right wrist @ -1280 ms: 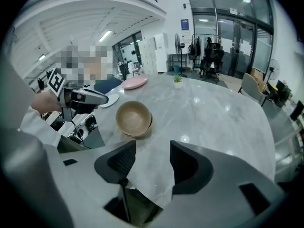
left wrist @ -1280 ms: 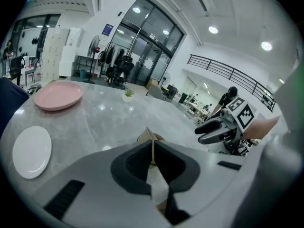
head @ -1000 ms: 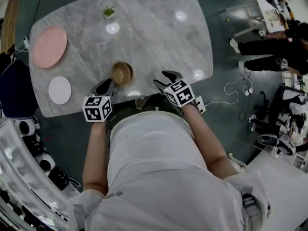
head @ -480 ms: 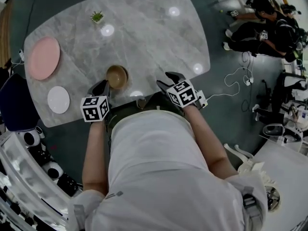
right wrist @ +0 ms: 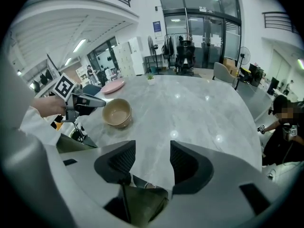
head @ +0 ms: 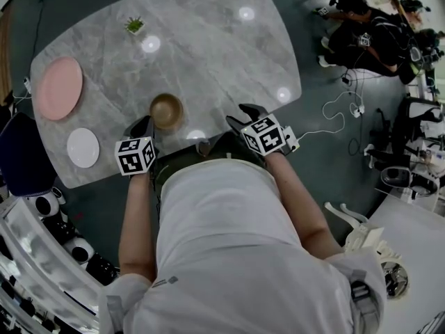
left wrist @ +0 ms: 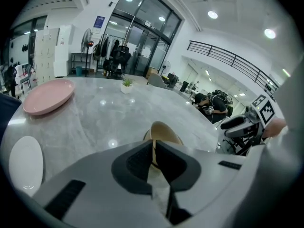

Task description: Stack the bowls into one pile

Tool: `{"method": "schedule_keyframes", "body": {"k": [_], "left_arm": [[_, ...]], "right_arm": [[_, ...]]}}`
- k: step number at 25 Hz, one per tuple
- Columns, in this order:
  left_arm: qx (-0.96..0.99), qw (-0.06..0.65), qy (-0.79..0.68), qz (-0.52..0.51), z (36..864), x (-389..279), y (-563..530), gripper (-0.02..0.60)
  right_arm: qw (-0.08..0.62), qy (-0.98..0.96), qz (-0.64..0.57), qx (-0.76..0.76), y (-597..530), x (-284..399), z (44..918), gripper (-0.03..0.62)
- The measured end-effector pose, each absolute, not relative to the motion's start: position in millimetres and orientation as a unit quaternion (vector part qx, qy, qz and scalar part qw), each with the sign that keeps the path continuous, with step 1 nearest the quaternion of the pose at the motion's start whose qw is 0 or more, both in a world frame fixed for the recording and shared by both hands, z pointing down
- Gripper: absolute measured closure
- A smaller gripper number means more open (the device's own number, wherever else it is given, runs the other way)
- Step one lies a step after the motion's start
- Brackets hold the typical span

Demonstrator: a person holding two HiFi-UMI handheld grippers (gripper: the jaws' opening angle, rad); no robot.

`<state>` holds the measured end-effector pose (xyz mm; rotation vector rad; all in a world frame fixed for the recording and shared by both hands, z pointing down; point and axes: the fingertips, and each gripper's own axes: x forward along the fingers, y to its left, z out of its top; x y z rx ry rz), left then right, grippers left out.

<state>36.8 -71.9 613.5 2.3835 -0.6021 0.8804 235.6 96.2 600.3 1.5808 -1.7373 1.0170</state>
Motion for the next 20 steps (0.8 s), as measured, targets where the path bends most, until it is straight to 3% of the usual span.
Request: {"method": "schedule_keyframes", "body": {"k": [20], "left_arm": [[0.873, 0.262, -0.213, 0.352, 634, 34, -73, 0.562]], "right_arm": [[0.262, -0.635, 0.385, 0.616, 111, 240, 596, 0.353]]}}
